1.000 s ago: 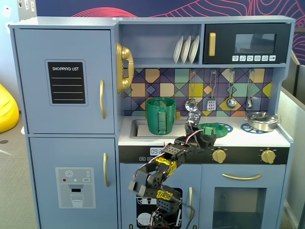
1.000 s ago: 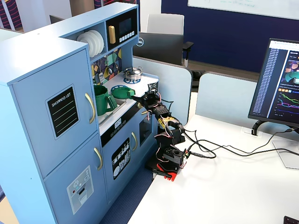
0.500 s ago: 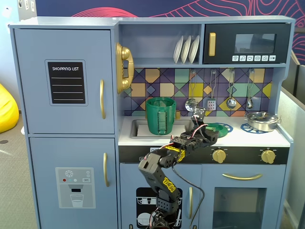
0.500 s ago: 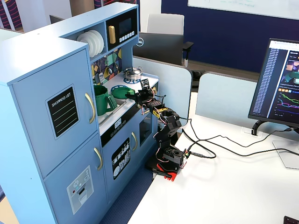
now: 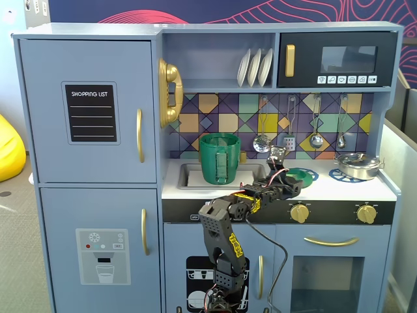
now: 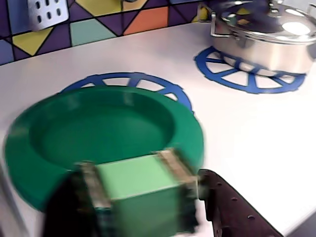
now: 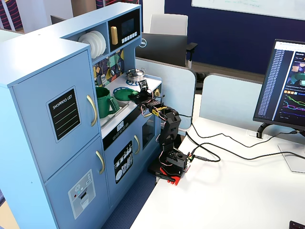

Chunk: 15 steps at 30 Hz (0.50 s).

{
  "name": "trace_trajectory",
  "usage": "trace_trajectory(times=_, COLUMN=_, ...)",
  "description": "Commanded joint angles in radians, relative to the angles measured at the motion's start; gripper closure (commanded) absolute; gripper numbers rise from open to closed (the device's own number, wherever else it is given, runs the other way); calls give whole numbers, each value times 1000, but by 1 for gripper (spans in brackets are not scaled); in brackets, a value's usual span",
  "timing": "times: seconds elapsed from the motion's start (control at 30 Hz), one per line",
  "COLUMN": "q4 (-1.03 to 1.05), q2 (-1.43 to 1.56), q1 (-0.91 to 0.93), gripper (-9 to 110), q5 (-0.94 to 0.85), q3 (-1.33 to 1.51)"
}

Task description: Pick up the lid from the counter and put it on the green recipient

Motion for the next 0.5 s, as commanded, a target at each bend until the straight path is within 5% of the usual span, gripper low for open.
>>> trace_trajectory(times=0.0, q4=-72, q2=12, q1=-23, gripper=101, q5=44, q3=-75)
trace_trajectory(times=0.47, q4=354, q2=262, q1=-106, gripper=101, q5=57, q3=-407)
